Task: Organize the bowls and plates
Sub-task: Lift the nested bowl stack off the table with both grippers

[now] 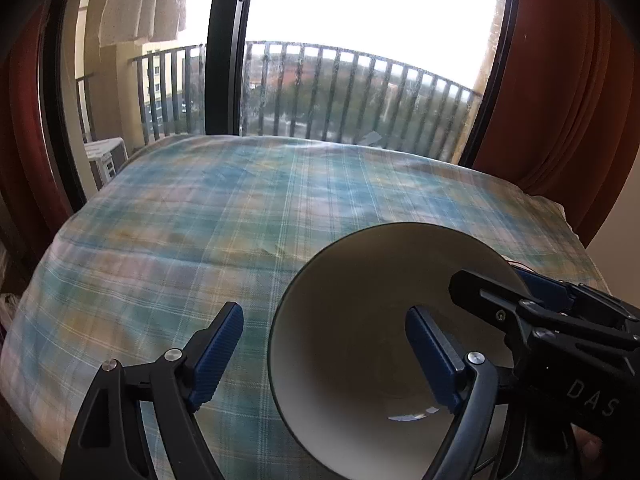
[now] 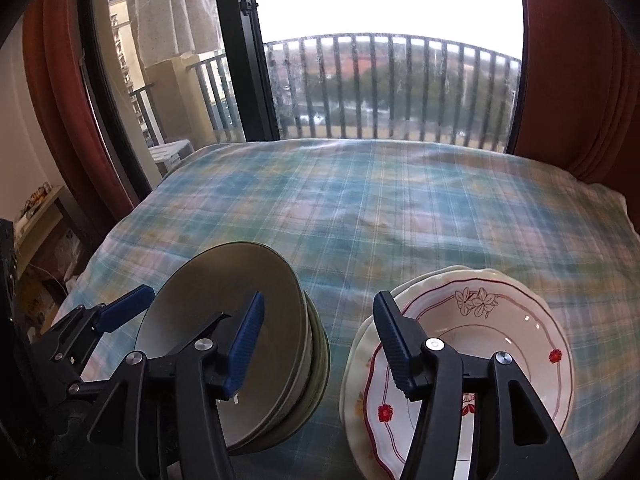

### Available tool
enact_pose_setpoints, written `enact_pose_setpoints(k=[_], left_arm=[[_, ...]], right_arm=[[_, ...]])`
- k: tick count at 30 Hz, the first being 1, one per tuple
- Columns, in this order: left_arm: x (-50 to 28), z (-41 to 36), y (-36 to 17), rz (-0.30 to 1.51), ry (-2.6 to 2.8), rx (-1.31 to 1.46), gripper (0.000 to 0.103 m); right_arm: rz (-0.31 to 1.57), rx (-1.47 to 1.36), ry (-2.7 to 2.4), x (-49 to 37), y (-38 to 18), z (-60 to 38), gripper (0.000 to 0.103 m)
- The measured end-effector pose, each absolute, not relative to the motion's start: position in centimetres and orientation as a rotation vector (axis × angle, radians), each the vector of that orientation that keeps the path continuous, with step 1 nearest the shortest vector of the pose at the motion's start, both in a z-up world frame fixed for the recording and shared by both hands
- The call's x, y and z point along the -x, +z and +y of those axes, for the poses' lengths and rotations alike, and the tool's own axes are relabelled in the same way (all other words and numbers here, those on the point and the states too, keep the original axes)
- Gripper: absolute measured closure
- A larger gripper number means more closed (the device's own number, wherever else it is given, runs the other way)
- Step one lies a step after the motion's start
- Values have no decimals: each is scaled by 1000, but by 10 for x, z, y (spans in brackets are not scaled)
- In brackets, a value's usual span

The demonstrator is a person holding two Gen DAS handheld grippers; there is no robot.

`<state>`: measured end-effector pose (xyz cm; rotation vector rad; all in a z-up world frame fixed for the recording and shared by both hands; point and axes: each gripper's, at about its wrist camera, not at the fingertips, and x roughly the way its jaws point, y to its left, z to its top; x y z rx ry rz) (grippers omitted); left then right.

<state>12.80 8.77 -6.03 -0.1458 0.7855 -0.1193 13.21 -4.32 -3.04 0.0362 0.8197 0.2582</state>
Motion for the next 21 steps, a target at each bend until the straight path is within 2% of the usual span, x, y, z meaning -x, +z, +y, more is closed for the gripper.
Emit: enact_pose_setpoints(k=[10, 12, 13, 17, 21], left_arm=[[-139, 94, -81, 896, -173, 232, 20], [-140, 95, -83, 913, -180, 244, 30], [-141, 94, -85, 928, -188, 251, 38], [-141, 93, -85, 928, -201, 246, 43], [-141, 90, -84, 932, -192, 230, 43]], right_arm=[[924, -147, 272, -145, -53, -51, 43], [938, -171, 282, -146, -56, -52, 43], [947, -176, 289, -147, -57, -51, 43], [973, -207, 304, -150, -61, -51, 43], [1006, -264, 313, -153, -66, -54, 43]])
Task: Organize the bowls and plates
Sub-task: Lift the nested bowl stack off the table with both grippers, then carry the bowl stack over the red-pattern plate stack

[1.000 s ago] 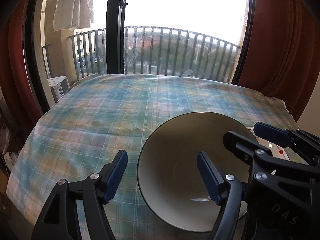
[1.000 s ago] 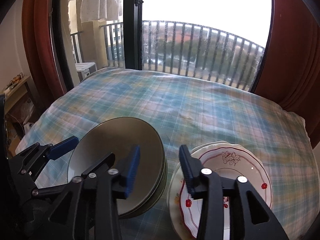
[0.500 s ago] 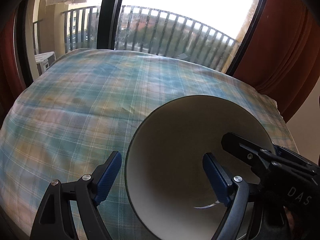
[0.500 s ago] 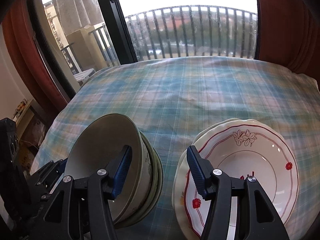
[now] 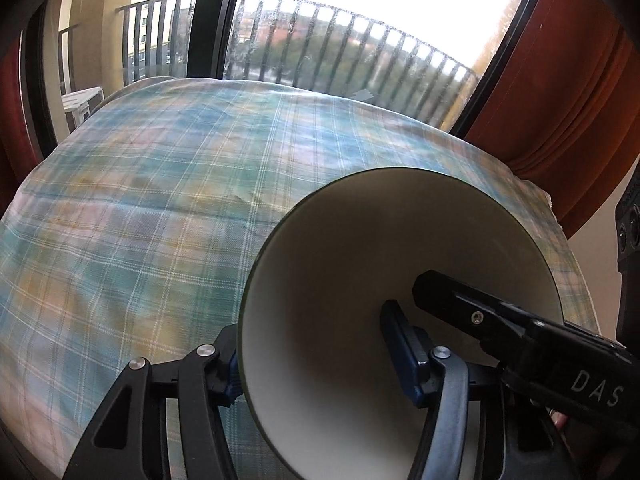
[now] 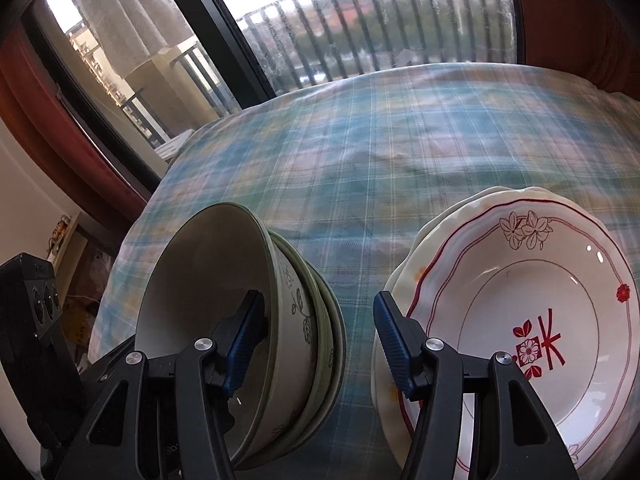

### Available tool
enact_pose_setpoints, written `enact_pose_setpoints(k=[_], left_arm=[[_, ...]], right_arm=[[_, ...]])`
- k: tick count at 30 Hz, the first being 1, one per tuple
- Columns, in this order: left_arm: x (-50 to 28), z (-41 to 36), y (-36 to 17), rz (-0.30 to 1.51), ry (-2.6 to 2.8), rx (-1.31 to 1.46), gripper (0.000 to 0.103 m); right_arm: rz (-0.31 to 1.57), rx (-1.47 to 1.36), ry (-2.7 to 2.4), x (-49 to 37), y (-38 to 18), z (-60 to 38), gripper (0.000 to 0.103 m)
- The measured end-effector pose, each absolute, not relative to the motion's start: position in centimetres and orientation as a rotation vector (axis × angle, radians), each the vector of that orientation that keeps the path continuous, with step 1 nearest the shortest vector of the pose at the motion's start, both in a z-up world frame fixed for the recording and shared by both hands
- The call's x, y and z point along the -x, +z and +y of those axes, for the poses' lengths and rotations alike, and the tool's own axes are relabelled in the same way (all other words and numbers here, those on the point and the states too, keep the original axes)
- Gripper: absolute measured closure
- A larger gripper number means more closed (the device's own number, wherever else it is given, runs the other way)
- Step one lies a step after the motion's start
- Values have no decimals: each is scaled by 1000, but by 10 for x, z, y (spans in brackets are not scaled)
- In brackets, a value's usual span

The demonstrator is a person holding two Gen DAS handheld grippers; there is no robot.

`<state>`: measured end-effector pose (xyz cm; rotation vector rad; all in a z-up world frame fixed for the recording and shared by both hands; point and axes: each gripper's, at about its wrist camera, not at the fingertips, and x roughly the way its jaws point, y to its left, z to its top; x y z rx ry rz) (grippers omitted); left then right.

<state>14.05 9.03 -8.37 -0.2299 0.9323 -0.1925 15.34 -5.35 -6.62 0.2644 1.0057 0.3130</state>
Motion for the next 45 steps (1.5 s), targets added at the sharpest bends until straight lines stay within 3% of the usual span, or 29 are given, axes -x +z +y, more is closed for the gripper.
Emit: enact_pose_setpoints(k=[5, 22, 28, 36, 38, 40, 45], left_arm=[[-144, 87, -82, 938, -166, 204, 43], [-146, 82, -80, 954, -102, 161, 46], [-145, 86, -82, 974, -124, 189, 34], [-142, 82, -79, 947, -98, 93, 34], [-143, 83, -79, 943, -115, 88, 39], [-142, 81, -78, 937, -146, 84, 46], [-142, 81, -77, 932, -152, 81, 48]], right_arm=[[1049, -351, 373, -160, -75, -56, 43], [1048, -249, 328, -167, -72, -39, 47], [1063, -177, 281, -161, -64, -41, 46], [1137, -263, 293, -160, -72, -46, 47], [1134, -273, 305, -159, -71, -43, 54], [1125, -258, 297, -158, -69, -40, 55], [1123, -262, 289, -157, -69, -39, 55]])
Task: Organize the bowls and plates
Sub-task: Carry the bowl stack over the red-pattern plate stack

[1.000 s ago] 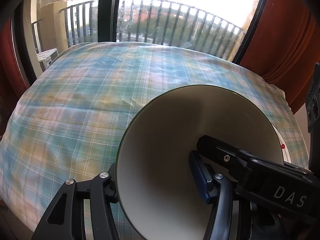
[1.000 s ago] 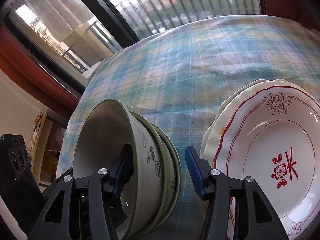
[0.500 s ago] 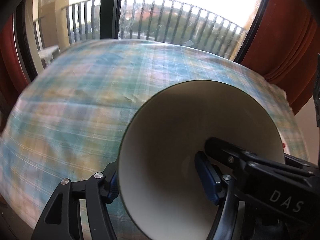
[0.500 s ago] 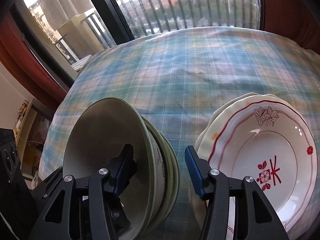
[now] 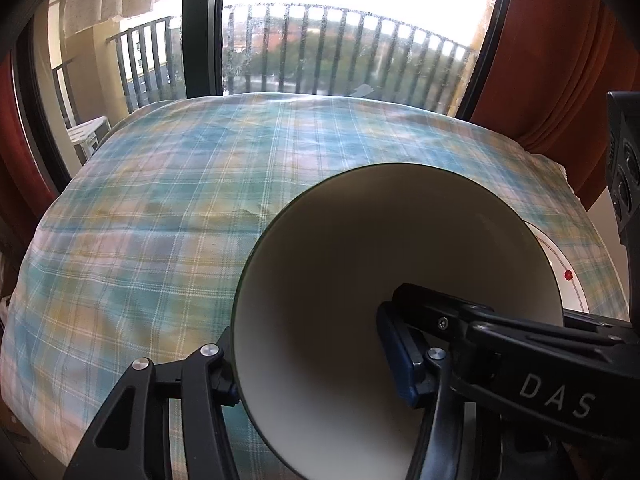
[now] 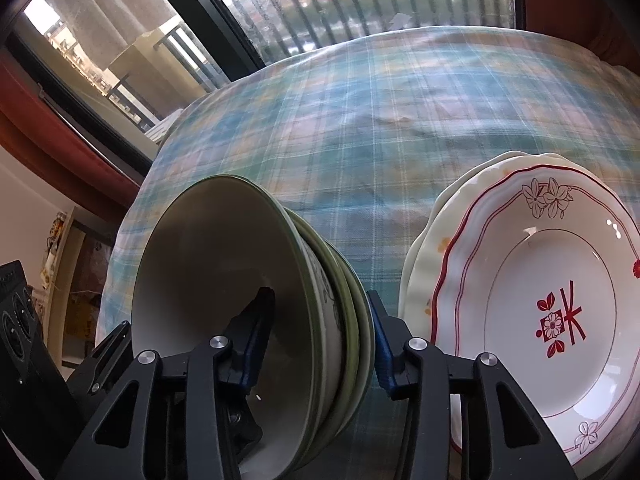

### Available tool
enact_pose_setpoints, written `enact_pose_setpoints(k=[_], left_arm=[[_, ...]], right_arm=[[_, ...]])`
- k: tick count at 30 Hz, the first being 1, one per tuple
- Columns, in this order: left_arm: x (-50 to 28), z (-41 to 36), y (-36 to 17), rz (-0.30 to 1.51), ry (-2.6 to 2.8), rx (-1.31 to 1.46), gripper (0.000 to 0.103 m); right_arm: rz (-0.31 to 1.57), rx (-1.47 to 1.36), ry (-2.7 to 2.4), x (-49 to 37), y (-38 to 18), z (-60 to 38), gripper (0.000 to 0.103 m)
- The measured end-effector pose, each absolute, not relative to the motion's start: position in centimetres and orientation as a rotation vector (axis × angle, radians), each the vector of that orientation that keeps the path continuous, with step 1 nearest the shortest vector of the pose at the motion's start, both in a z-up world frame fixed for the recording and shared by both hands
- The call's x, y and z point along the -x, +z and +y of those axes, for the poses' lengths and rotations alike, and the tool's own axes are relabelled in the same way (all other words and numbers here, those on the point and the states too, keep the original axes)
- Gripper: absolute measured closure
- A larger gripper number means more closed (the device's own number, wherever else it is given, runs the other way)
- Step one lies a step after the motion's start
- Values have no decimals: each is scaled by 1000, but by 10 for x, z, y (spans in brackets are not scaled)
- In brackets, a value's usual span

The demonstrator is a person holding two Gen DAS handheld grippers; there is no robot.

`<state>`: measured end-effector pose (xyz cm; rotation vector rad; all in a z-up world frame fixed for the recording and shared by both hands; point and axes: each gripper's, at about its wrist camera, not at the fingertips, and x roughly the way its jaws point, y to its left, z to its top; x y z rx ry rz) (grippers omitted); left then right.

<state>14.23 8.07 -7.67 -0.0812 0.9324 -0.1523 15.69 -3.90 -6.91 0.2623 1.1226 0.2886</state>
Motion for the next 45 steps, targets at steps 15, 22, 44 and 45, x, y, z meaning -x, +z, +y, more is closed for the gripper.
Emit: enact_pose_setpoints(k=[15, 22, 44, 45], left_arm=[[-137, 74, -57, 883, -147, 85, 48], [-137, 73, -54, 880, -139, 96, 48], [-164, 90, -76, 982, -162, 165, 49], [-163, 90, -77, 986, -169, 166, 49]], right_arm=[[1070, -245, 303, -152, -52, -43, 55], [1061, -243, 313, -153, -44, -46, 55], [1121, -230, 283, -186, -65, -32, 53], [1121, -237, 283, -186, -65, -33, 53]])
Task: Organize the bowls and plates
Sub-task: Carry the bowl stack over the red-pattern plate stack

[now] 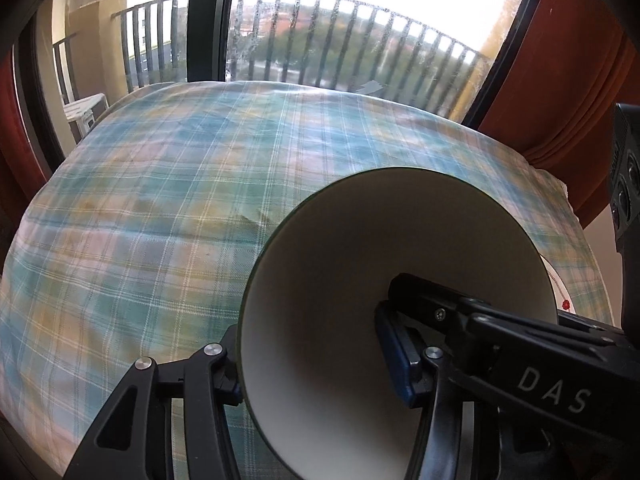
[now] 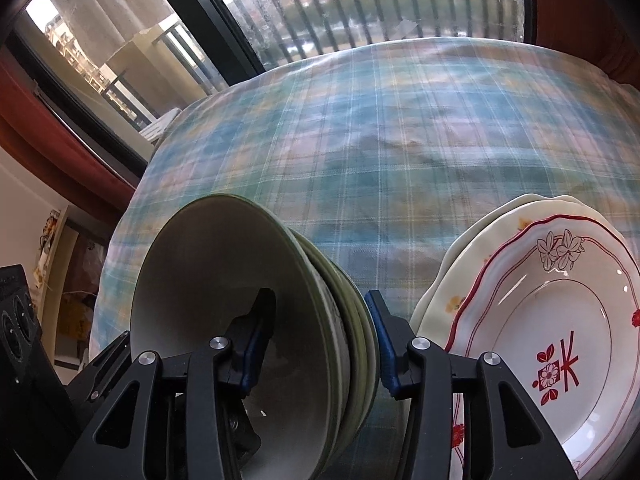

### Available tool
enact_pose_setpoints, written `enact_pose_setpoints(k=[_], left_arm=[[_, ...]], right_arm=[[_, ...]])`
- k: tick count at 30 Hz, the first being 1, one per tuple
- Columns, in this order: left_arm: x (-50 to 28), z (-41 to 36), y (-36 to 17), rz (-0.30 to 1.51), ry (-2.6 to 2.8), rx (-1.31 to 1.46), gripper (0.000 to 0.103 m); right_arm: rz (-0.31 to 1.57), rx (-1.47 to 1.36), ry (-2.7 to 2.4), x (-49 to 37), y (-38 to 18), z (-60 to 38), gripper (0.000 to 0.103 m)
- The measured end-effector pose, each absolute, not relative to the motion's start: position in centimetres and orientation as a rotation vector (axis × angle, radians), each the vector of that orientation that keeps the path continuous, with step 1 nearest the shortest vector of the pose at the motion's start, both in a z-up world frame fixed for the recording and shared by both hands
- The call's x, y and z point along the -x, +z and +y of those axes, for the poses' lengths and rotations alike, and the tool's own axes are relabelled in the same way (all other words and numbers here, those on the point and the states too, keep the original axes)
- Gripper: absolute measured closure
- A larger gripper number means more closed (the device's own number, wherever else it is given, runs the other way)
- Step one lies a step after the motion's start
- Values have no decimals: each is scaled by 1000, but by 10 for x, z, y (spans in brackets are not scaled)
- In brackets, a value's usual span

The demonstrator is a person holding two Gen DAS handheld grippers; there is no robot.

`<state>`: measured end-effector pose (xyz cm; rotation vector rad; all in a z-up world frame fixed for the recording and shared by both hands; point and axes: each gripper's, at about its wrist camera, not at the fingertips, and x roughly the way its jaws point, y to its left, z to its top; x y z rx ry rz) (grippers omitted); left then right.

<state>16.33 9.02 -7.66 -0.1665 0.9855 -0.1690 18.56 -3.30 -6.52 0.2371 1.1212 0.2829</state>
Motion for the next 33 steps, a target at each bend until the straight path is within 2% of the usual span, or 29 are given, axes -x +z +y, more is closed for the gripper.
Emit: enact_pose_setpoints(k=[8, 11, 21, 33], left_arm=[[-161, 98, -78, 987, -166, 202, 52], [-159, 92, -76, 971, -169, 170, 56], [-159, 89, -71, 979, -176, 166, 56], [-144, 70, -34, 873, -202, 176, 56]], right_arm=[[1153, -372, 293, -177, -76, -54, 55], [1153, -344, 291, -176, -74, -49, 64], [1156, -322, 277, -176, -70, -47, 64], [1047, -302, 272, -155, -27, -64, 64]])
